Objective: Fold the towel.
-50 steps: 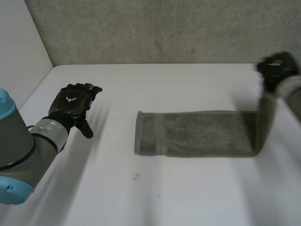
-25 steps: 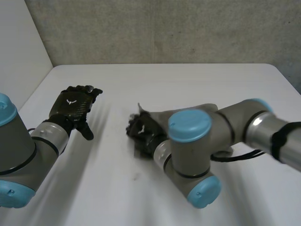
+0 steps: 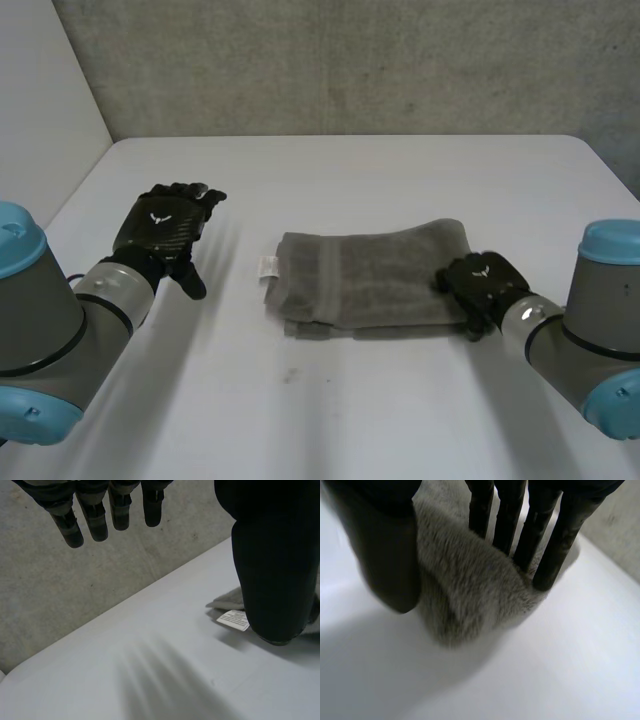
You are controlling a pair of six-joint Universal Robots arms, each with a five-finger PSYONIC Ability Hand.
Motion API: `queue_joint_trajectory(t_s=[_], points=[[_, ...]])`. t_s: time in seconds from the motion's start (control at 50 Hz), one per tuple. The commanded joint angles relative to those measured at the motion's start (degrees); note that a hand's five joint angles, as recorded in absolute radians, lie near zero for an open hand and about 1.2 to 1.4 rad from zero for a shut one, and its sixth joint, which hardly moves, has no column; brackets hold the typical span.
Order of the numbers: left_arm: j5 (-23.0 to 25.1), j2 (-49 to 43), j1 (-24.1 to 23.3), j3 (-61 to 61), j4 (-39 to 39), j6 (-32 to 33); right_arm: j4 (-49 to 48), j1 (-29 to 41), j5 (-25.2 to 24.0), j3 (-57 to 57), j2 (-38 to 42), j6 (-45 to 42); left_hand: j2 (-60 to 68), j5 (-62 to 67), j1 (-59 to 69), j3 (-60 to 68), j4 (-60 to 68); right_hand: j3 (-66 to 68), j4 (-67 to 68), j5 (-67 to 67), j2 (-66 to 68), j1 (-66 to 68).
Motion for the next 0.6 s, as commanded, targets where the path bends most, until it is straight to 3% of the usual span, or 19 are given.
queue_joint_trajectory(t_s=[0.02,0.14,0.24,0.28,0.34,0.5,0.56,0.58,0.6], points=[[-0.1,-0.1,-0.8,0.0,0.0,0.0,-2.9,-3.2,2.0,-0.7,2.5,-7.2,0.6,-1.5,0.2,0.5,0.5,37.4,38.6,37.7,37.0,37.3],[-0.2,0.5,-1.0,0.0,0.0,-0.1,-8.0,-2.1,5.0,-2.5,-1.2,-11.1,0.6,-1.5,0.2,0.5,0.5,37.5,38.6,37.8,37.1,37.3],[-0.2,0.7,-1.0,0.0,-0.1,-0.1,-8.7,8.6,5.6,-9.6,-1.4,-13.6,0.6,-1.5,0.2,0.5,0.5,37.5,38.6,37.8,37.1,37.3],[-0.2,0.7,-1.0,-0.1,-0.1,-0.1,-7.4,16.8,5.5,-15.8,1.7,-14.4,0.6,-1.5,0.2,0.5,0.5,37.5,38.6,37.8,37.1,37.3],[-0.3,0.8,-0.9,-0.1,-0.1,-0.2,-3.9,22.5,4.6,-21.3,5.8,-17.4,0.6,-1.5,0.2,0.5,0.5,37.5,38.6,37.8,37.1,37.3],[-0.2,0.8,-1.0,-0.1,-0.3,-0.2,9.5,30.2,4.0,-29.3,18.2,-30.3,0.6,-1.5,0.2,0.5,0.5,37.5,38.6,37.8,37.1,37.3],[-0.2,0.8,-1.1,-0.1,-0.4,-0.1,10.8,30.3,4.6,-29.5,18.8,-31.3,0.6,-1.5,0.2,0.5,0.5,37.5,38.6,37.8,37.1,37.3],[-0.2,0.9,-1.2,0.0,-0.4,0.0,10.3,30.2,5.5,-29.2,18.4,-31.3,0.6,-1.5,0.2,0.5,0.5,16.9,18.0,17.2,16.5,16.7],[-0.2,0.9,-1.2,0.0,-0.4,0.0,9.2,30.0,6.2,-28.8,17.2,-30.2,0.6,-1.5,0.2,0.5,0.5,-12.5,-11.3,-12.2,-12.9,-12.7]])
